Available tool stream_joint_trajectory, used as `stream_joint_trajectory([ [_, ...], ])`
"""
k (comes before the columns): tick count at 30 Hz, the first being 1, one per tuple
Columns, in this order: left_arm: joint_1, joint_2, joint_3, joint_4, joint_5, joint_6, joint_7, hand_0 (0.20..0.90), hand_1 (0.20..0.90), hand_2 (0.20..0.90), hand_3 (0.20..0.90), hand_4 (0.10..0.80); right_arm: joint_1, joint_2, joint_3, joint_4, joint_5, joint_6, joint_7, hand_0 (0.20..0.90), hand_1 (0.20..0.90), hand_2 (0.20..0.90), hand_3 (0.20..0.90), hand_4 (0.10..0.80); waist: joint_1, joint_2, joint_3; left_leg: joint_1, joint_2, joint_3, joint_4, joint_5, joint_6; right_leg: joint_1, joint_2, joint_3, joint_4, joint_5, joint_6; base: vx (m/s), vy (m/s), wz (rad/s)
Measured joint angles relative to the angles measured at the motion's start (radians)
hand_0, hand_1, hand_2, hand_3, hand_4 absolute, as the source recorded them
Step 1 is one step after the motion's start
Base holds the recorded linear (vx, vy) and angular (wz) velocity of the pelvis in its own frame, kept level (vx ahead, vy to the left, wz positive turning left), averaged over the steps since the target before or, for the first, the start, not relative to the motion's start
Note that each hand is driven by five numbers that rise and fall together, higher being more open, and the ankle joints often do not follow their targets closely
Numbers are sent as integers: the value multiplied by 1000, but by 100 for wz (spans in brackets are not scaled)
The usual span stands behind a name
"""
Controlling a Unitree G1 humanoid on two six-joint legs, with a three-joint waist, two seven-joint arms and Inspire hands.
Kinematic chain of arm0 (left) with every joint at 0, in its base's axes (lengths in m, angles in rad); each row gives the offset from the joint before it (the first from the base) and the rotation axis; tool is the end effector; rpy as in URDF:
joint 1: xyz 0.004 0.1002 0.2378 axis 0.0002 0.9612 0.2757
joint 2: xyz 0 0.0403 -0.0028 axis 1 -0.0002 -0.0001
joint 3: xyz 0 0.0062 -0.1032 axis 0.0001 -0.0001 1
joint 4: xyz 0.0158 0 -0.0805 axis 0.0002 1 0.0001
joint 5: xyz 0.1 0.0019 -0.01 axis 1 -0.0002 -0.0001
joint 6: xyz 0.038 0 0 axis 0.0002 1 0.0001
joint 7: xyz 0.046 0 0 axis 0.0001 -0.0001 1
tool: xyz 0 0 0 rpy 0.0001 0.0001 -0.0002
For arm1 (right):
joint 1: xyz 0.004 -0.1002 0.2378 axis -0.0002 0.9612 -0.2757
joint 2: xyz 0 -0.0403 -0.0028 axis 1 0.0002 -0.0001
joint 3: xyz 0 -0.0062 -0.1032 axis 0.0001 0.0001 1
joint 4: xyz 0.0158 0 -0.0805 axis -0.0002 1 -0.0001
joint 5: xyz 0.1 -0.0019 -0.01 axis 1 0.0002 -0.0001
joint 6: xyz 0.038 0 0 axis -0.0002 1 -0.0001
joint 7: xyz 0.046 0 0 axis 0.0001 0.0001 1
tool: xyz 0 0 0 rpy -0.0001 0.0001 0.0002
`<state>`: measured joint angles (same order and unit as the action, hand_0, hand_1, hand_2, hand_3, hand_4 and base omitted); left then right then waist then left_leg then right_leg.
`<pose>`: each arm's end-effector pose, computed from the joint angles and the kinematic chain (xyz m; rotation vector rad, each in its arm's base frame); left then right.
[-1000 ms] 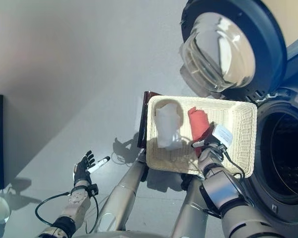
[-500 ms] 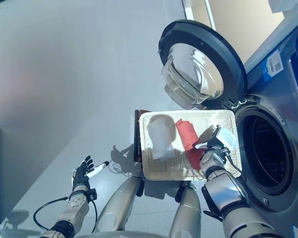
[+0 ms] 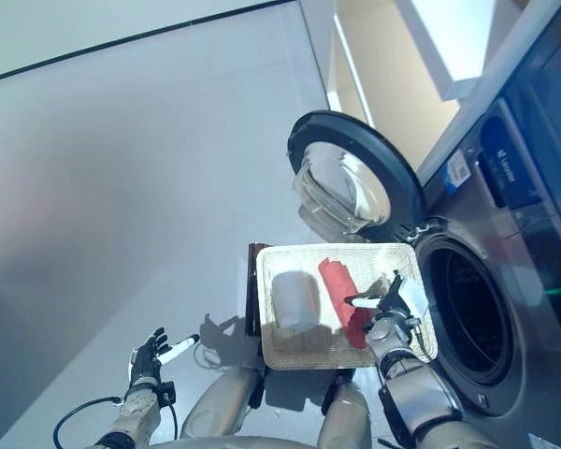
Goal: Pick up the clothes and place them into the washing machine
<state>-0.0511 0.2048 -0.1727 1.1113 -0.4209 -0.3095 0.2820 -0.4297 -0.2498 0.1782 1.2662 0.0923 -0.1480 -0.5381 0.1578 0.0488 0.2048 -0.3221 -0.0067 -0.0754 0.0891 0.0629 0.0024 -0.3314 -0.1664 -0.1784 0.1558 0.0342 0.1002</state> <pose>0.1209 0.2060 -0.0986 0.0423 0.7525 0.4546 0.2205 -0.2092 -0.0549 -0.4715 0.6040 -0.5022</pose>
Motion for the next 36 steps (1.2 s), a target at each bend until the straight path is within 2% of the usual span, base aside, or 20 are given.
stream_joint_trajectory([
  [1,17,1,11,5,0,0,-3,900,900,900,900,800,46,36,-62,-35,125,-39,47,900,900,900,900,800,-12,-10,-17,27,4,2,-16,0,1,28,3,0,-21,6,-3,125,6,-16],
  [2,27,1,22,22,0,1,-9,900,900,900,900,800,86,62,-74,-39,227,-61,90,900,900,900,900,800,-11,-23,-42,57,7,13,-36,-1,3,54,7,2,-42,8,-1,99,20,-16],
  [6,50,1,44,51,0,2,-40,900,900,900,900,800,252,136,-137,-180,475,-98,222,900,900,900,900,800,-42,-43,-90,128,10,26,-84,-1,3,122,16,6,-100,21,1,107,14,-13],
  [7,61,-4,46,60,-1,2,-48,900,900,900,900,800,322,154,-163,-283,605,-114,293,845,845,845,845,761,-44,-43,-97,165,11,41,-104,0,4,160,21,15,-132,35,3,83,12,-31],
  [8,74,-7,47,63,-2,3,-57,900,900,900,900,800,363,166,-167,-341,707,-123,353,615,615,615,615,596,-56,-42,-102,188,11,46,-111,1,5,185,22,22,-153,43,9,71,11,-30],
  [9,82,-10,46,65,-1,4,-71,900,900,900,900,800,399,184,-160,-390,782,-131,408,200,200,200,200,300,-65,-44,-116,206,12,54,-117,-4,7,204,24,28,-171,48,9,73,5,-26],
  [11,104,-25,47,71,-2,9,-92,900,900,900,900,800,493,191,-134,-554,922,-138,500,200,200,200,200,300,-72,-42,-140,254,12,69,-146,-6,4,248,27,36,-204,57,12,81,-2,-20],
  [14,131,-38,47,78,-1,21,-116,900,900,900,900,800,553,202,-118,-687,1016,-137,570,200,200,200,200,300,-89,-47,-185,293,12,77,-168,-7,4,287,29,35,-231,60,17,52,-9,-4],
  [15,138,-39,48,78,-1,21,-122,900,900,900,900,800,575,196,-102,-755,1039,-142,585,488,488,488,488,506,-89,-49,-194,300,13,79,-168,-9,6,294,29,37,-231,60,16,57,-11,-6],
  [16,140,-39,48,80,-1,22,-124,900,900,900,900,800,583,186,-88,-808,1046,-154,596,900,900,900,900,800,-92,-52,-202,304,13,80,-168,-10,7,299,30,38,-233,60,16,55,-7,-3],
  [18,146,-40,46,86,1,23,-125,900,900,900,900,800,592,187,-80,-912,1069,-163,605,900,900,900,900,800,-90,-54,-203,328,13,80,-168,-10,9,324,30,40,-237,60,16,17,-5,0],
  [19,158,-40,46,86,1,22,-127,900,900,900,900,800,594,185,-76,-955,1077,-171,616,697,697,697,697,655,-90,-55,-211,336,13,81,-168,-12,9,332,30,42,-237,59,15,4,-31,-2],
  [20,169,-39,45,87,3,23,-128,900,900,900,900,800,593,181,-61,-1018,1076,-191,627,200,200,200,200,300,-90,-56,-219,347,14,82,-168,-18,4,341,31,43,-237,58,16,-2,-32,-3],
  [24,189,-38,45,91,4,23,-128,900,900,900,900,800,594,179,-40,-1153,1077,-206,637,200,200,200,200,300,-87,-56,-241,353,15,85,-169,-21,2,344,29,44,-236,55,21,7,-10,-2],
  [25,195,-38,45,96,6,22,-128,900,900,900,900,800,595,177,-34,-1158,1076,-212,643,661,661,661,661,629,-87,-56,-248,354,15,85,-169,-20,2,344,28,45,-235,55,21,0,0,0],
  [26,198,-36,45,103,15,22,-128,900,900,900,900,800,595,175,-28,-1158,1076,-221,643,900,900,900,900,800,-86,-57,-254,355,15,85,-169,-20,2,346,28,45,-233,54,21,0,0,0],
  [29,209,-34,45,107,19,23,-128,900,900,900,900,800,602,174,-24,-1169,1077,-224,643,900,900,900,900,800,-86,-55,-254,366,16,83,-173,-20,2,359,26,45,-233,52,18,0,0,0],
  [30,213,-33,45,107,23,23,-128,900,900,900,900,800,606,174,-23,-1170,1077,-224,643,200,200,200,200,300,-86,-55,-257,365,17,80,-174,-21,3,360,26,46,-232,52,18,0,0,0],
  [36,224,-34,45,107,31,22,-127,900,900,900,900,800,619,172,-23,-1169,1077,-225,641,200,200,200,200,300,-86,-50,-262,365,17,77,-174,-20,2,360,27,45,-231,51,18,0,0,0],
])
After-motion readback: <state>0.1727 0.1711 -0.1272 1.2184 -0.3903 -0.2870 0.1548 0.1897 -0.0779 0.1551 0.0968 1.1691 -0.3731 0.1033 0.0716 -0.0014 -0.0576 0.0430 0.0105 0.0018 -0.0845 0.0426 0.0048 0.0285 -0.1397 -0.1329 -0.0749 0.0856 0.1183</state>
